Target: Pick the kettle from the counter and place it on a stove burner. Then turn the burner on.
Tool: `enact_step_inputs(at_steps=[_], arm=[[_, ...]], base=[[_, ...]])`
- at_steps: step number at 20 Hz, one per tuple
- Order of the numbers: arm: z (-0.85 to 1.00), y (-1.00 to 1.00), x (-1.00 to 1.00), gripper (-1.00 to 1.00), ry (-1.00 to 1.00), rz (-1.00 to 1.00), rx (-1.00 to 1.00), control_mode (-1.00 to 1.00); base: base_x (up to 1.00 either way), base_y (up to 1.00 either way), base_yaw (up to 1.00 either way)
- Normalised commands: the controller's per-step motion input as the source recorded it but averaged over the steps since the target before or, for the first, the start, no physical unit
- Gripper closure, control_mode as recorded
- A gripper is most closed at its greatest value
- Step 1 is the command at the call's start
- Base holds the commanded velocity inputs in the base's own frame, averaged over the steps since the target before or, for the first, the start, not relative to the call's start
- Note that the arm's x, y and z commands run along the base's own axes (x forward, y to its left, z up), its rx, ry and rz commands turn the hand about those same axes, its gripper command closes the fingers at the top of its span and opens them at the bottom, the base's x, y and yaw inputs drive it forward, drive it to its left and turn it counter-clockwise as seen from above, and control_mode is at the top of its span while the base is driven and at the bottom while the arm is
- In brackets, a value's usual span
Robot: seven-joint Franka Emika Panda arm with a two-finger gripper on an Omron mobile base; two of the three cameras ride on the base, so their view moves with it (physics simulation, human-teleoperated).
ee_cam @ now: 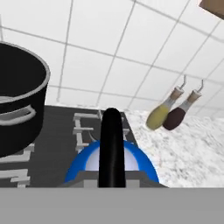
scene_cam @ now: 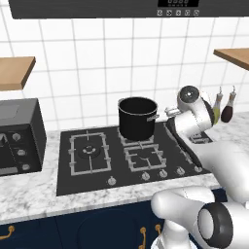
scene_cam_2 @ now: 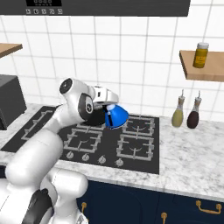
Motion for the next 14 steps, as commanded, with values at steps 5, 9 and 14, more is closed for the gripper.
enact_step_inputs(at_steps=[5,9,14], arm=[[0.64,1.00,-0.14,1.00,0.09,0.00,0.00,-1.00],[0.16,1.00,-0.12,1.00,0.02,0.00,0.00,-1.00],[-0.20,1.00,0.00,1.00,0.00,0.00,0.00,-1.00]], base=[[0.00,0.00,0.00],[0.00,0.00,0.00],[0.00,0.00,0.00]])
